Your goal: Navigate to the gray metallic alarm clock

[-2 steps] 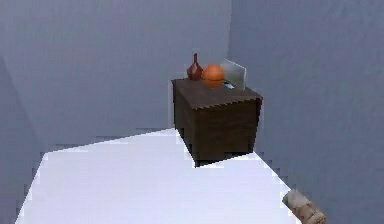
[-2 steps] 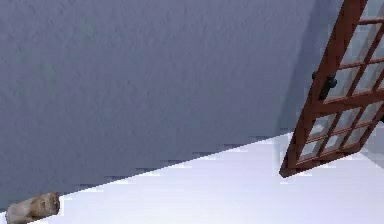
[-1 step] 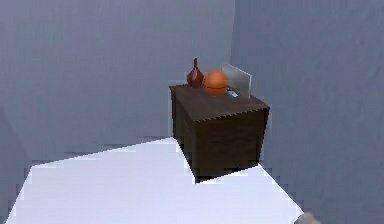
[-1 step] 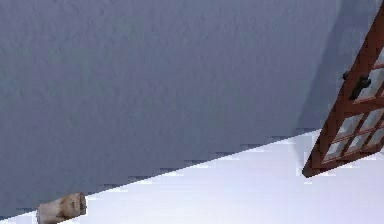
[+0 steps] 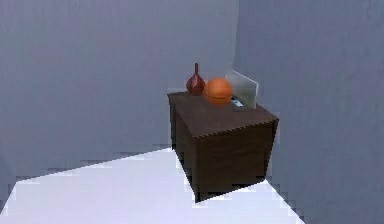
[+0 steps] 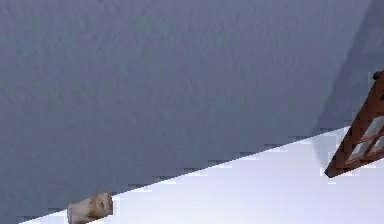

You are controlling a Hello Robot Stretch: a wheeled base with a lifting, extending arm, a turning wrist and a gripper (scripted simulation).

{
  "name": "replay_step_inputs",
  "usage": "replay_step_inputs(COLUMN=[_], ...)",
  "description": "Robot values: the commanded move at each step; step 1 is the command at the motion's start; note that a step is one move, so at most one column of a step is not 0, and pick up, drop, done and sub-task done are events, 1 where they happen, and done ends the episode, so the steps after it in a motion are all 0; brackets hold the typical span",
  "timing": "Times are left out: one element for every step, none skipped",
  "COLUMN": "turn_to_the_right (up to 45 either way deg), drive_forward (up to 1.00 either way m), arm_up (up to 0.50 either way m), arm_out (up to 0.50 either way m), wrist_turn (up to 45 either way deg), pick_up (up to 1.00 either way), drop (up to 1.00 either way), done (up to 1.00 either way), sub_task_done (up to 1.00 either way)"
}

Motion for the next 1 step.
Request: replay_step_inputs(turn_to_the_right=[12.0], drive_forward=[0.00], arm_up=[0.00], arm_out=[0.00], wrist_turn=[0.0], pick_up=[0.00], drop=[0.00], done=[0.00], sub_task_done=[0.00])
